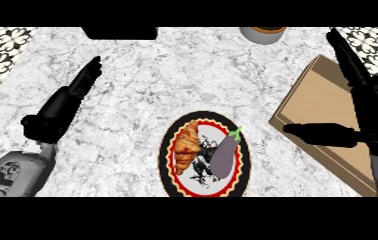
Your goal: Pick the croissant from the plate and place it in the cardboard box
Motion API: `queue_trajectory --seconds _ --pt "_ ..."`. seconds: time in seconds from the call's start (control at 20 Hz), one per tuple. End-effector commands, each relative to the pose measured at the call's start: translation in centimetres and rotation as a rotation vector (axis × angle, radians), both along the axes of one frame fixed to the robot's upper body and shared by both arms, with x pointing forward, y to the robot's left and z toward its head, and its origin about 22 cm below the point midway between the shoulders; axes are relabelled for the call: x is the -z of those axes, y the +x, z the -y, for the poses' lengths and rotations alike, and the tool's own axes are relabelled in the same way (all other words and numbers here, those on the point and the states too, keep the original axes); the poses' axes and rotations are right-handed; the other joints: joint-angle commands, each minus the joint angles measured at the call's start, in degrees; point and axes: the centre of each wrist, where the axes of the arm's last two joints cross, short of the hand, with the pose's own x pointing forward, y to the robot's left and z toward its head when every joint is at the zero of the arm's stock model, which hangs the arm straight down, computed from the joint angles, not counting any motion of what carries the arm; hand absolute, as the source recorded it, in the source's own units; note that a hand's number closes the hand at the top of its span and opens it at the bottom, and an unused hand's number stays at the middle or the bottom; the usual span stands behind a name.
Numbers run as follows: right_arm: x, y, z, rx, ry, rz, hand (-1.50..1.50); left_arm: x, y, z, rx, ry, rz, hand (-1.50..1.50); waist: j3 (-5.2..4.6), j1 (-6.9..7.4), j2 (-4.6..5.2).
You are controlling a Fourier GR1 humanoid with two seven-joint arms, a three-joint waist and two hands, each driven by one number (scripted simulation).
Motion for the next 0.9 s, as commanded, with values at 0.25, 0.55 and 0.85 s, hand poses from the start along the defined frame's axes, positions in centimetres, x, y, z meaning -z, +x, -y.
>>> queue_trajectory --seconds 0.25,0.55,0.85 --pt "0.2 -3.5 -9.6 -0.005 -0.494 -0.091 -1.5 -0.4 0.5 0.6 0.074 0.031 0.054 0.0 0.41 1.51 0.65" --pt "1.4 -4.1 -16.4 0.018 -0.743 -0.332 -1.5 0.1 0.4 0.8 0.078 0.035 0.063 0.0 0.35 2.26 0.77" --pt "3.2 -3.3 -23.3 -0.009 -0.902 -0.521 -1.5 0.1 0.5 0.8 0.093 0.015 0.053 0.0 0.52 2.6 0.95"
